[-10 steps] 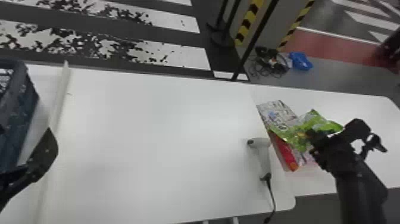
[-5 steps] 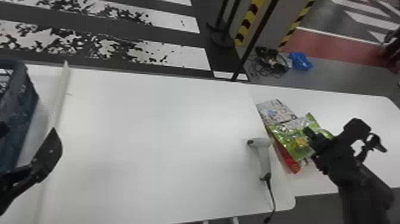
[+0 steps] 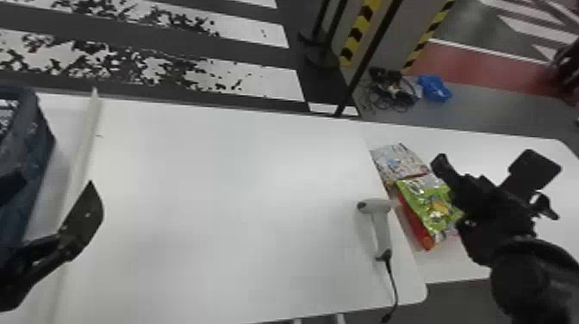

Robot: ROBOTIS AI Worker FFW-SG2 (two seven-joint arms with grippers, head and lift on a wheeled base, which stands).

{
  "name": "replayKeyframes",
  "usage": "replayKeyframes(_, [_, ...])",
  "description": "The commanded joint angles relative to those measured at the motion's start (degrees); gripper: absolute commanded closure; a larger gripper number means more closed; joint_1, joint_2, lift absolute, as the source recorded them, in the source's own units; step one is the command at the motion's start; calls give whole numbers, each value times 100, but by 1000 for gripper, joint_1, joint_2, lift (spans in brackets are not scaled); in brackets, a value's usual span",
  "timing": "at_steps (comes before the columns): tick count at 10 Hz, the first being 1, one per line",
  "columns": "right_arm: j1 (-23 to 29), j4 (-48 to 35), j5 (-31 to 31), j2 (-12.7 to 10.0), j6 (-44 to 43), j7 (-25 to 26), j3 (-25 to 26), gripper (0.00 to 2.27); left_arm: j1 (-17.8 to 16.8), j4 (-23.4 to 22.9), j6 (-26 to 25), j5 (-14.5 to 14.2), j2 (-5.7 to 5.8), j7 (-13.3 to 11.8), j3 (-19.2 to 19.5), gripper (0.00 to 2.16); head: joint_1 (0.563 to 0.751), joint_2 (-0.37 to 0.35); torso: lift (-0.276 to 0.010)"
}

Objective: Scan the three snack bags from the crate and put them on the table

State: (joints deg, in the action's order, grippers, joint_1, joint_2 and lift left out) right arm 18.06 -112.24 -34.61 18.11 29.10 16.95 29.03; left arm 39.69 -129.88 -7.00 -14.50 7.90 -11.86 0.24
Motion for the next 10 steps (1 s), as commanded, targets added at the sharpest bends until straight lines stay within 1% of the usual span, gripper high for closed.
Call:
replayKeyframes(1, [488,-1011,147,-273,426,-289,-354,63,30,-73,1,0,-17,26,-68,33,695,-350,-94])
replayKeyframes(2, [769,-1556,402,-493,549,-438,-794,60,56,-117,1,17,-34,131,-156,33,695,-350,-94])
replayKeyframes(3, [989,-1925,762,-695,566,-614,-1339,60,100,-169,18,70,-34,210,-235,33,695,-350,-94])
replayKeyframes(4, [1191,-2180,1131,-889,549,-754,-1884,60,153,-222,36,105,-34,325,-288,33,695,-325,-94])
replayKeyframes(5, [1402,-2312,1527,-968,320,-807,-2437,63,249,-292,71,158,-43,360,-297,33,695,-250,-94])
replayKeyframes(6, [1640,-2338,1922,-959,-277,-807,-2947,63,355,-336,141,176,-52,413,-306,33,695,-217,-94])
replayKeyframes(7, [1894,-2329,2248,-968,-963,-790,-3430,63,460,-363,247,184,-52,413,-323,33,695,-147,-94])
replayKeyframes(8, [2105,-2285,2599,-959,-1526,-719,-3835,63,583,-398,440,220,-52,465,-332,33,695,-92,-94])
replayKeyframes(9, [2334,-2276,2819,-959,-2000,-623,-4072,66,750,-451,581,228,-61,483,-332,33,695,-41,-94])
replayKeyframes(10, [2606,-2268,2907,-959,-2404,-543,-4134,66,900,-451,809,228,-70,500,-332,33,695,-19,-94])
